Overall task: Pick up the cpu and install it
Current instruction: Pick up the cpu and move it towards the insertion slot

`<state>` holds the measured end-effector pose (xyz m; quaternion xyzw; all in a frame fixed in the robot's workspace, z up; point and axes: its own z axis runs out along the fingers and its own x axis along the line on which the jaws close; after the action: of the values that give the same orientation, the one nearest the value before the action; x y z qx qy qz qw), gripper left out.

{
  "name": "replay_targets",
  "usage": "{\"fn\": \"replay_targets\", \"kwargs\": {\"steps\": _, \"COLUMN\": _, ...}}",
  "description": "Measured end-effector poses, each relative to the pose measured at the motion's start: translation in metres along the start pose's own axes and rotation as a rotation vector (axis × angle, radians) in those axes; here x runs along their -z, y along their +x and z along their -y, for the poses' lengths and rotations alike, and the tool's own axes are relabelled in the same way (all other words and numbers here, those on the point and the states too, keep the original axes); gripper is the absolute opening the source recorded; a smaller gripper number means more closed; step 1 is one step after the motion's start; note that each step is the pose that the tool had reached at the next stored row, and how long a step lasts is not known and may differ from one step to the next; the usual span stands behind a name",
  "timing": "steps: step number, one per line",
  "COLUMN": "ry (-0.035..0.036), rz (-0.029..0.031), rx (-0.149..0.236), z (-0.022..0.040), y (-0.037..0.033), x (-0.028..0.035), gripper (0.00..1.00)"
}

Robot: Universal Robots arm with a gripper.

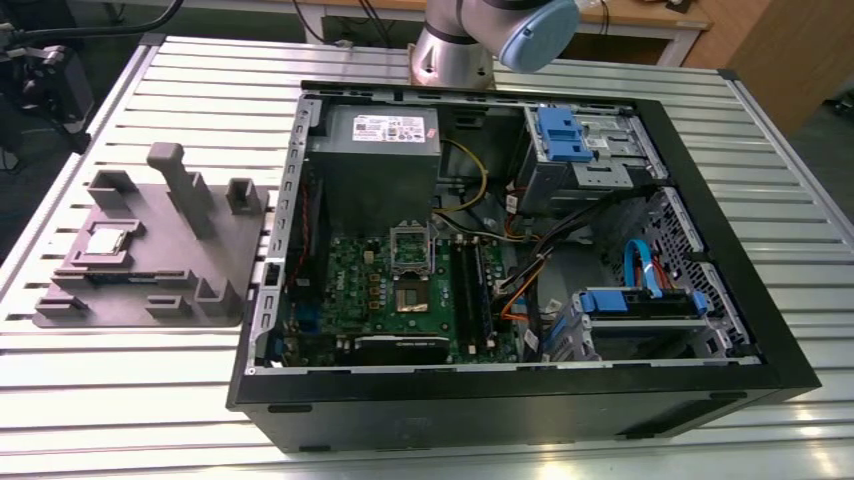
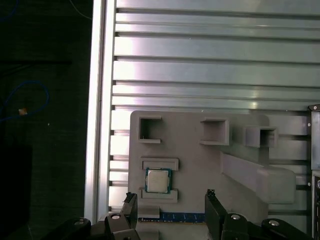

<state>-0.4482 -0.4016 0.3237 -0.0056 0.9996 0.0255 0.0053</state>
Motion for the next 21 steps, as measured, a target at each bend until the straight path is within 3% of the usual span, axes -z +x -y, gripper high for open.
{"fn": "replay_targets", "kwargs": {"steps": 21, "ry": 0.0, "rz": 0.0, "rx": 0.0, "z": 0.0007, "y": 0.0001, "x": -0.0036, "gripper": 0.65}}
